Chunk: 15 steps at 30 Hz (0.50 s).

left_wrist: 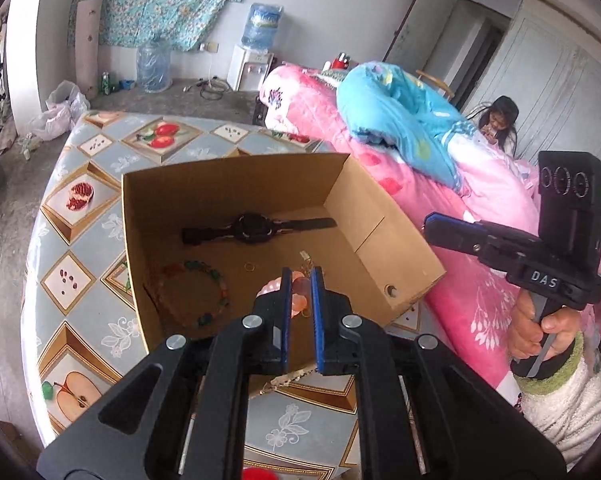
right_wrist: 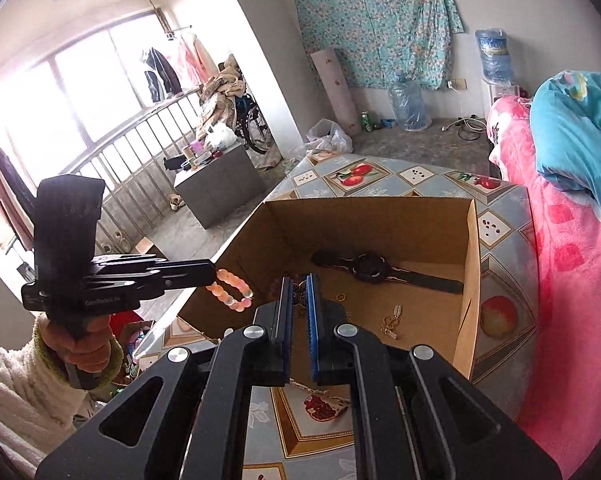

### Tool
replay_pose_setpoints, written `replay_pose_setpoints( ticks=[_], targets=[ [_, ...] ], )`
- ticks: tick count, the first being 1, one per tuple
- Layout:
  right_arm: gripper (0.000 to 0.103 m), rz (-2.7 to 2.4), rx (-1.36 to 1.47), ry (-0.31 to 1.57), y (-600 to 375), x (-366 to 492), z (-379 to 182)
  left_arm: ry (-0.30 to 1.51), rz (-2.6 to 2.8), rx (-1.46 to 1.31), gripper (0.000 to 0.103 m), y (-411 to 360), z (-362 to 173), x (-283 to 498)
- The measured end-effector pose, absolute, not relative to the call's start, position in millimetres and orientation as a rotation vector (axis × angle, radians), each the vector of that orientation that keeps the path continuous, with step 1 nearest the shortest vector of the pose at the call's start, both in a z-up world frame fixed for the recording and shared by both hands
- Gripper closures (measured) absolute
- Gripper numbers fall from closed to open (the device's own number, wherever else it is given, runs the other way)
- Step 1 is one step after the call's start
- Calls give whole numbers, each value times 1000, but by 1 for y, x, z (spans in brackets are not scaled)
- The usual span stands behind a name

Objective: Organize jewelry
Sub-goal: 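Carry the pink bracelet and the gold charm over the box with both grippers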

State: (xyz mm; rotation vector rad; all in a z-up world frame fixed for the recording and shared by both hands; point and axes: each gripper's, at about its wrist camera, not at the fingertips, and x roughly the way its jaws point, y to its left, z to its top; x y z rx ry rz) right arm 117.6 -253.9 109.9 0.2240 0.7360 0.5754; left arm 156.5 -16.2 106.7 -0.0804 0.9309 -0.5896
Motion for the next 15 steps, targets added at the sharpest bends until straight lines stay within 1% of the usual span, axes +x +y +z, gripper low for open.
replay_pose_setpoints(
  ticks=[3,5,12,15],
  targets=[
    [96,585,235,769,-256,132,99,1085,-567,-69,95,-26,78,185],
    [96,591,234,784,-256,140,93,1155,-549,-41,95,-31,61,196],
    [96,614,228,820,-255,157,79,1279,-530,82,94,-49,29,205],
    [96,621,226,855,-253,166,73,1268,-528,91,94,-50,25,206]
  ],
)
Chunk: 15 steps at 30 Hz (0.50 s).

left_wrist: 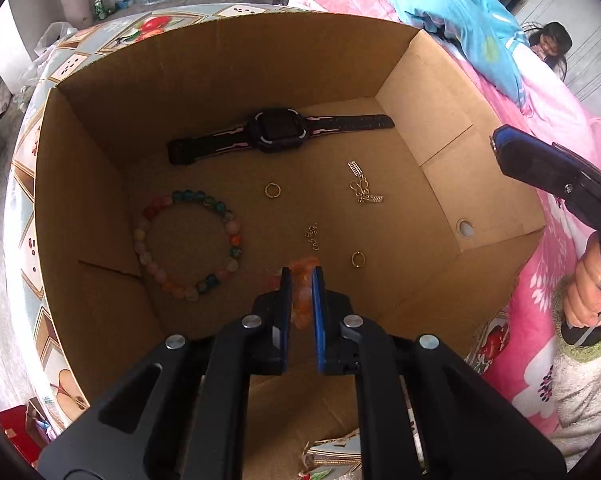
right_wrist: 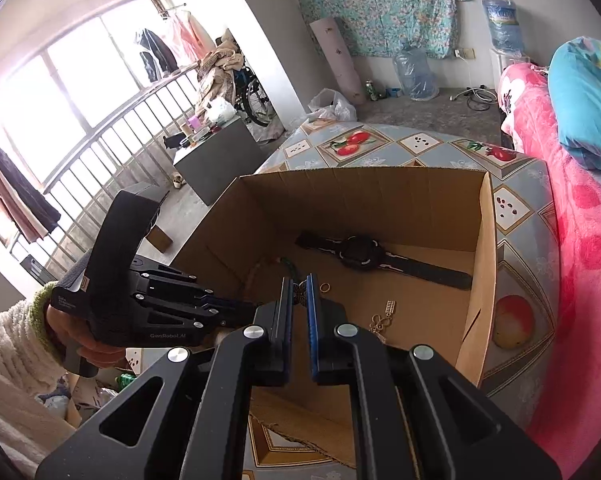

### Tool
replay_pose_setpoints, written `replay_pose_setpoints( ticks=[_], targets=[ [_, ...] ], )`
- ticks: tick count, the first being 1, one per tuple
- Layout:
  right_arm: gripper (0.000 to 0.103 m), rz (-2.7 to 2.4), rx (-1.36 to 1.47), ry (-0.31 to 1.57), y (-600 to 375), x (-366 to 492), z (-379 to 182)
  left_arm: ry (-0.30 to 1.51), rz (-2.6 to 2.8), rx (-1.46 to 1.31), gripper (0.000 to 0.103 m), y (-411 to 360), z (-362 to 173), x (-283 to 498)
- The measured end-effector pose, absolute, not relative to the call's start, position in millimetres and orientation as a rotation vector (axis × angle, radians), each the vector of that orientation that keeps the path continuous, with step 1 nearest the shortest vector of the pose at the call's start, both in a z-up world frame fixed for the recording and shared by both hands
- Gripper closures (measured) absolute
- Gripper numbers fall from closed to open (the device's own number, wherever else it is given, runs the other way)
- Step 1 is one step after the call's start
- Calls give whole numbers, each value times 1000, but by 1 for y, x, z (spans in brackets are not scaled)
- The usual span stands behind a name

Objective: Organize jewelry
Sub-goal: 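Carry the pink bracelet and the gold charm over the box with both grippers, then open the left gripper to drop the pink bracelet while the right gripper opens over the box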

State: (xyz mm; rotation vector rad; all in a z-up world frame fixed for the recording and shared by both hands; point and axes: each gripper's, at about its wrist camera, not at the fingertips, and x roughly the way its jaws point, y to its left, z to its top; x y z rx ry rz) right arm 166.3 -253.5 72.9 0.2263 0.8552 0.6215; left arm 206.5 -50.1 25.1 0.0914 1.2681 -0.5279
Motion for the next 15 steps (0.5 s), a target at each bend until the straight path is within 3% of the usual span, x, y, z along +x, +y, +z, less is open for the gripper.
replay_pose_setpoints(
  ticks=[9,15],
  targets=[
    [96,659,159,1087,-234,198,58,1066,-516,-7,87,-14,61,188],
    [96,630,77,1313,-203,236,33,847,-446,-54,71,26,98,158]
  ],
)
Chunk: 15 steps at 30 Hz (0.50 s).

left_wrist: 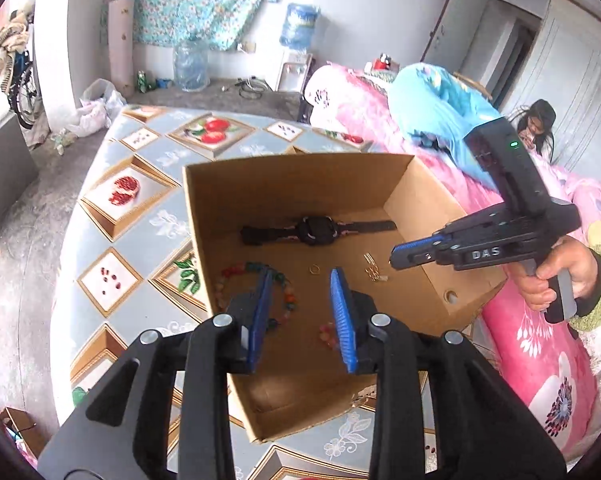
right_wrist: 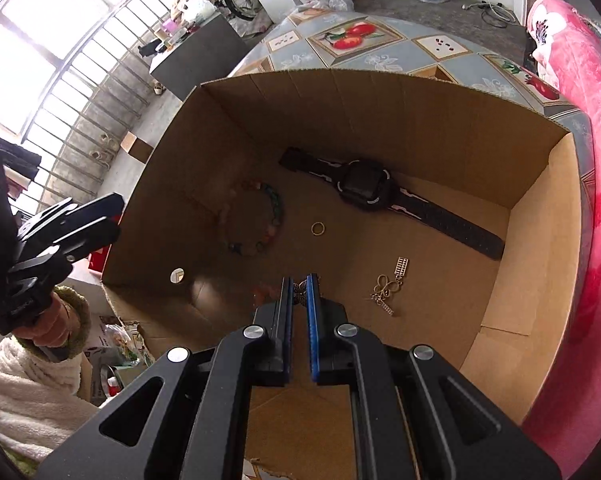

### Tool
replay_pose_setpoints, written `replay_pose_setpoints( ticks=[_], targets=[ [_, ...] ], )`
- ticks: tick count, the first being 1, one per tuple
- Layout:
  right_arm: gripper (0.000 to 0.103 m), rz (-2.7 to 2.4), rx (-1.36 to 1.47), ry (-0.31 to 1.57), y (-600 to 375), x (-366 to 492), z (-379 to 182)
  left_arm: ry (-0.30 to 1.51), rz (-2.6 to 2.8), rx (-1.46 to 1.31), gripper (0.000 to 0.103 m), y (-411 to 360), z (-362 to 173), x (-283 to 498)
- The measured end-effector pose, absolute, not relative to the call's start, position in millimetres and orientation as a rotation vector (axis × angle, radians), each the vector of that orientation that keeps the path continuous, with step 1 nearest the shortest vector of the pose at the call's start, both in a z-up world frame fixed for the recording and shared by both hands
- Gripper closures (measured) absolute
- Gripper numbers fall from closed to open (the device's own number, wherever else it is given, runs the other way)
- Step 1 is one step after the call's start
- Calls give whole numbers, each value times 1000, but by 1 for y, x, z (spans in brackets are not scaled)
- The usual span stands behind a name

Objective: Organize jewelry
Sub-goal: 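Open the left gripper to drop the pink bracelet while the right gripper opens over the box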

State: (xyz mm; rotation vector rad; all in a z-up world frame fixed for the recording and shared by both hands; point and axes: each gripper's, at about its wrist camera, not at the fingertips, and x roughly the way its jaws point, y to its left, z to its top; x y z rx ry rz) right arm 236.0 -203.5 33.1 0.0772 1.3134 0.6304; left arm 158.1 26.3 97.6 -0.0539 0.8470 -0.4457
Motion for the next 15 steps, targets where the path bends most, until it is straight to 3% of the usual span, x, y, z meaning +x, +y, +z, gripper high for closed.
replay_pose_setpoints(
  ticks=[2,7,15],
  targets=[
    [96,597,61,1383,-196,250,22,804,-424,-66,61,37,103,151],
    [96,519,21,1506,-182,274,-4,795,-410,-101,52,55,100,144],
    [95,467,28,1541,-180,282,-17,820,-422,-157,47,64,85,135]
  ],
)
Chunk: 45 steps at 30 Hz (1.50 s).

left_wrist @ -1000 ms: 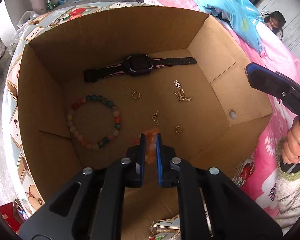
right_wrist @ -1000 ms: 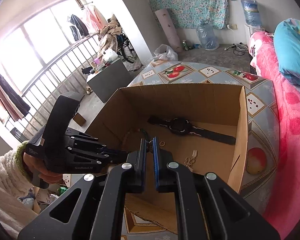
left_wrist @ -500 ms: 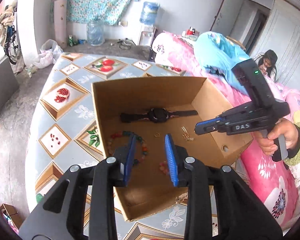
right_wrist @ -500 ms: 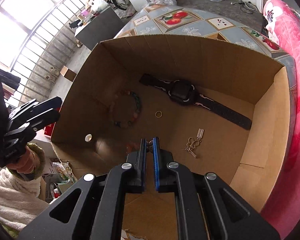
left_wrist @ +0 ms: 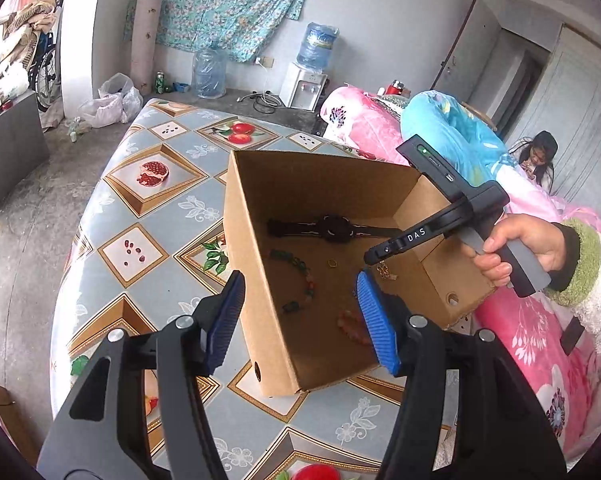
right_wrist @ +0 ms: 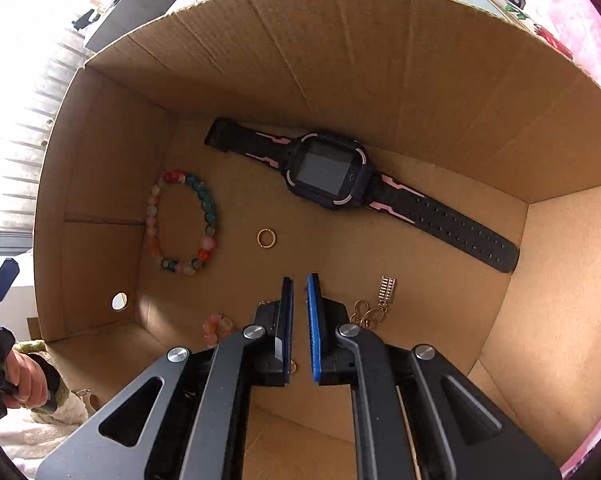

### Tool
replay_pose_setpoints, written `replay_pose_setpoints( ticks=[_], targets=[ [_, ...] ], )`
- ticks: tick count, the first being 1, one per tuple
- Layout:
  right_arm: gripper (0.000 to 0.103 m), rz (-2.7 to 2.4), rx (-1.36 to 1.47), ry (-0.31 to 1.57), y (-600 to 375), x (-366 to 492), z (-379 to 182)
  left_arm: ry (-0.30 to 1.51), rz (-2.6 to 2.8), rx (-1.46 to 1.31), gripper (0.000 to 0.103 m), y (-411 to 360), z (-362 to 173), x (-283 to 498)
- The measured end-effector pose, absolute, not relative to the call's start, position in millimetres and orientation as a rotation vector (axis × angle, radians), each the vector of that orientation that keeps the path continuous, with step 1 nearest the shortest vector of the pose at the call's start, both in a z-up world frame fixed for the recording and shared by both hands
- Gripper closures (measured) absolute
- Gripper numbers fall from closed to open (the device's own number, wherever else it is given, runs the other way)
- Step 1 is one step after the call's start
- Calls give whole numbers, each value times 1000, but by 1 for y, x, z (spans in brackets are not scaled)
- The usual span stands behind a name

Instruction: Organize jewelry

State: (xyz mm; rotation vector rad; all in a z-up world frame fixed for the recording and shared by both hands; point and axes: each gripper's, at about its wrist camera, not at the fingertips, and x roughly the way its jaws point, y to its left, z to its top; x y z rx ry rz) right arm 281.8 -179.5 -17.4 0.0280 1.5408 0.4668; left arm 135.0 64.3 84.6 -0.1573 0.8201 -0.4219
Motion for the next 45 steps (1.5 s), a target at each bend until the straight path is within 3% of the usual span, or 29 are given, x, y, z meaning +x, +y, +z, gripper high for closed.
replay_pose_setpoints(
  ticks=[6,7,10,13,16,25,27,29,32,45],
  targets=[
    [94,489,88,1416,-196,264,19,857,-419,-197,47,64,83,133],
    [90,497,101,1369,-201,256,33,865,-418,-208,47,65,82,134],
    [67,477,111,1185,-225,226,81,897,-395,-235,45,71,79,138],
    [58,417,104,1038,-252,191,119,923,-370,-246,43,74,74,143],
    [52,334,164,1004,-284,169,126,963,-331,-260,42,74,65,151],
    [52,293,411,1141,-328,168,43,1112,-359,-377,42,66,31,171],
    [58,320,431,1175,-323,173,28,1120,-369,-392,42,63,29,170],
    [73,284,383,1191,-317,175,20,1116,-359,-387,41,59,30,169],
    [85,255,361,1196,-321,173,21,1110,-345,-379,40,56,31,168],
    [81,261,362,1202,-308,137,36,1085,-327,-349,40,68,39,160]
  ],
)
